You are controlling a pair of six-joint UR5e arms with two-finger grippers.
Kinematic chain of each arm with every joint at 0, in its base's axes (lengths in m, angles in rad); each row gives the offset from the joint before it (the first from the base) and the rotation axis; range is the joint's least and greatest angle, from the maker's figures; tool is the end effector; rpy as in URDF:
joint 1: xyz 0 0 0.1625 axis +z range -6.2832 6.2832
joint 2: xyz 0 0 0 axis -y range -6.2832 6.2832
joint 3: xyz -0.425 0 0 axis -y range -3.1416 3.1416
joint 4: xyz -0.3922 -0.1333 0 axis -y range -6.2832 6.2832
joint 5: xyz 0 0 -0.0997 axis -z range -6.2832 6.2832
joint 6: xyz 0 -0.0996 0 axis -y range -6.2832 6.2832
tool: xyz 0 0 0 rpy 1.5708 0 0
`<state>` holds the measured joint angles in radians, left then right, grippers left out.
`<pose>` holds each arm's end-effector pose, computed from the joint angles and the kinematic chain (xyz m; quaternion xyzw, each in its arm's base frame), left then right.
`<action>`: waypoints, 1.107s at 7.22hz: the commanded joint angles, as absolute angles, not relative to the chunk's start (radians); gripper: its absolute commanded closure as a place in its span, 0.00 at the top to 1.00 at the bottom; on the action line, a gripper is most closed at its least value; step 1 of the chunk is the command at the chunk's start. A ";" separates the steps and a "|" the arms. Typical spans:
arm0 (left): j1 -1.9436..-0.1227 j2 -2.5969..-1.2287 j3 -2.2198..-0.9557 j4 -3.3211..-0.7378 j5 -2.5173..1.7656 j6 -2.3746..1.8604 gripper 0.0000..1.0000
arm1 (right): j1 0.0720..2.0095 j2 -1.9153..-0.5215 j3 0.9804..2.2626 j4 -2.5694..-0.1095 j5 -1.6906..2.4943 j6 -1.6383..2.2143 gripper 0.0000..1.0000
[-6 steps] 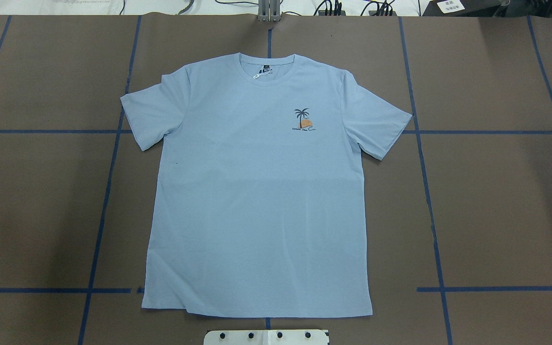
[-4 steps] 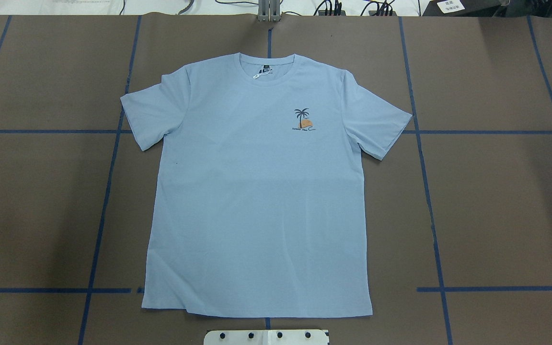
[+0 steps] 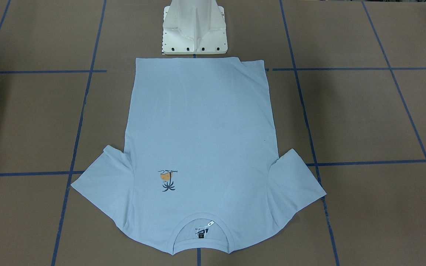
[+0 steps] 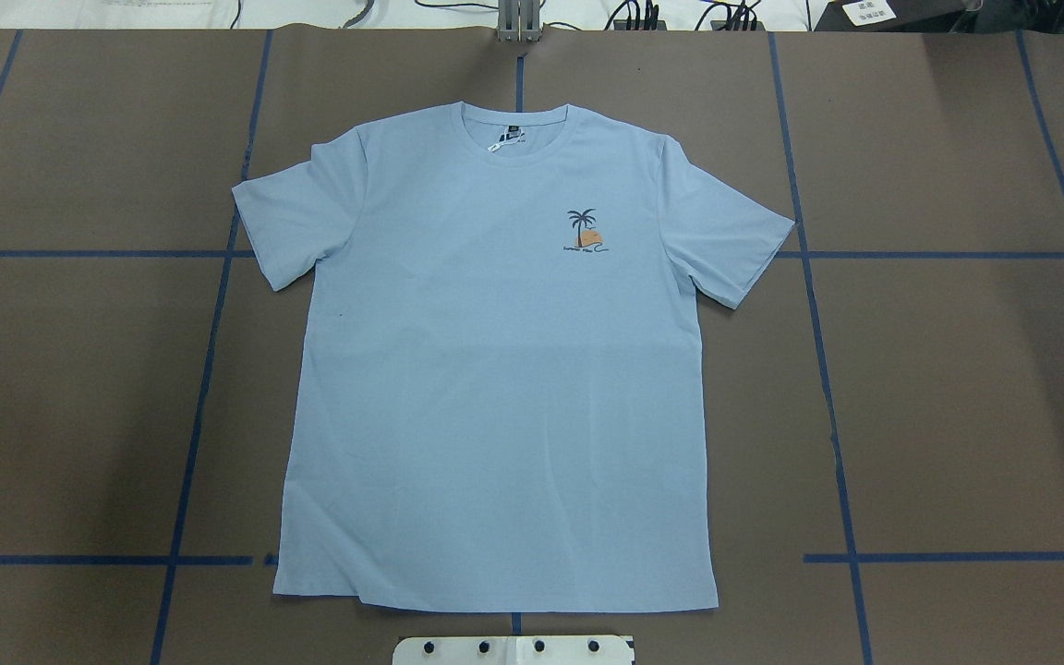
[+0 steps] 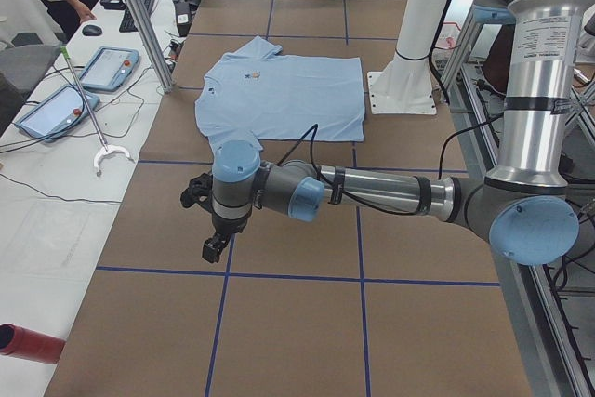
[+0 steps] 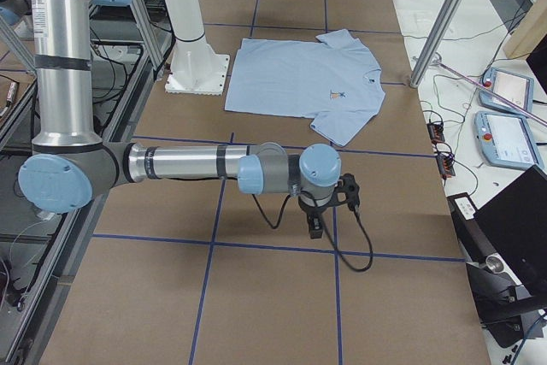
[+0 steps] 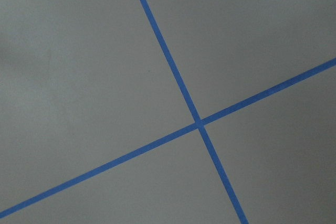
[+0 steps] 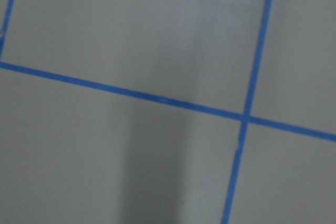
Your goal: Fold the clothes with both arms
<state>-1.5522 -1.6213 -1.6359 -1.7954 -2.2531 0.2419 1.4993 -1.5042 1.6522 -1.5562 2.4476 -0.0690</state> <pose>-0.0606 -0.5320 0.5813 0.1953 0.3099 0.1768 0.9135 0.0191 -0.5276 0.5754 0.0730 -0.4232 -0.0977 0.8978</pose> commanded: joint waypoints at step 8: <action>-1.509 -1.661 -1.601 -1.974 -2.273 0.150 1.00 | 0.988 -1.091 1.368 -1.003 2.151 0.652 1.00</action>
<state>-1.5095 -1.6598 -1.5939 -1.9710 -2.2624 0.1831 1.0211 -1.1047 1.3784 -1.0079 2.1607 0.6182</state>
